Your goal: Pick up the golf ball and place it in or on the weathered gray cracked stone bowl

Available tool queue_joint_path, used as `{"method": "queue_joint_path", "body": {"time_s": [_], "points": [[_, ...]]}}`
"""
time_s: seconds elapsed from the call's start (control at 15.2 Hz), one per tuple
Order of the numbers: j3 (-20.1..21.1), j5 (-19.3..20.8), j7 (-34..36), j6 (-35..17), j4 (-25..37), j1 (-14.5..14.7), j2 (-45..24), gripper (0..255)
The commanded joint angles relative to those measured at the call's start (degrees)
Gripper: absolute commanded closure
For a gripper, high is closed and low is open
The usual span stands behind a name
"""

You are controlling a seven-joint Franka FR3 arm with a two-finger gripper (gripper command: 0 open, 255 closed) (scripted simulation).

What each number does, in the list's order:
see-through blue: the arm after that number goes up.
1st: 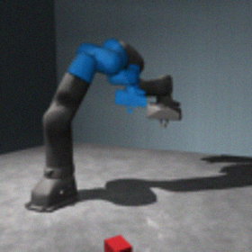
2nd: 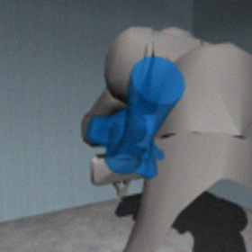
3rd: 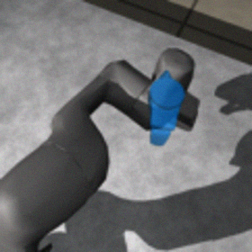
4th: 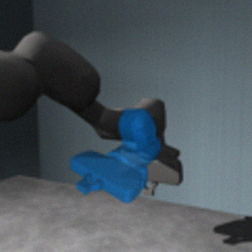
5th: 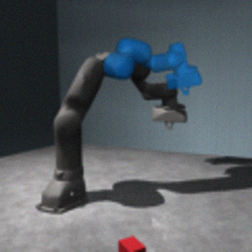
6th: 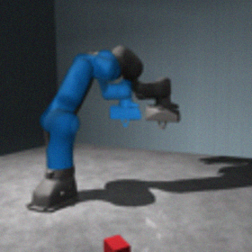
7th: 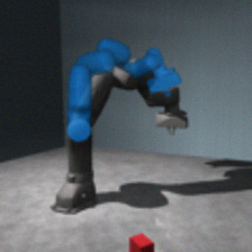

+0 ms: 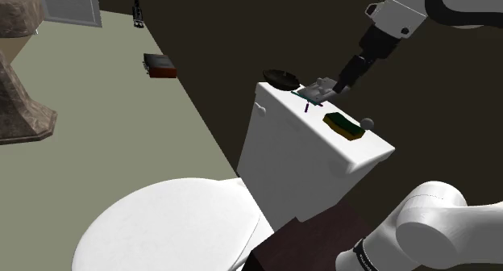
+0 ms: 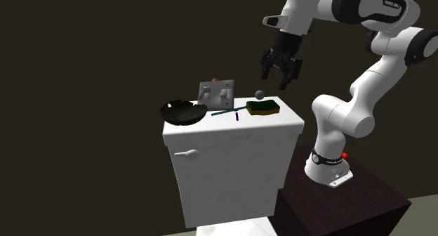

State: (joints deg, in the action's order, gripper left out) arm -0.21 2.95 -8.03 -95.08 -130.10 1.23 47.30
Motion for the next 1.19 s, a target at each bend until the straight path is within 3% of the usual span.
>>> {"method": "queue_joint_path", "body": {"time_s": [0.0, 0.53, 1.12], "points": [[0.00, 0.00, 0.00, 0.00, 0.00, 0.00, 0.00, 0], [-11.38, 6.01, -15.02, 0.71, -6.47, -0.90, 4.66, 0], [-24.60, 14.24, -31.45, 0.21, -7.75, -2.13, 3.57, 0]]}}
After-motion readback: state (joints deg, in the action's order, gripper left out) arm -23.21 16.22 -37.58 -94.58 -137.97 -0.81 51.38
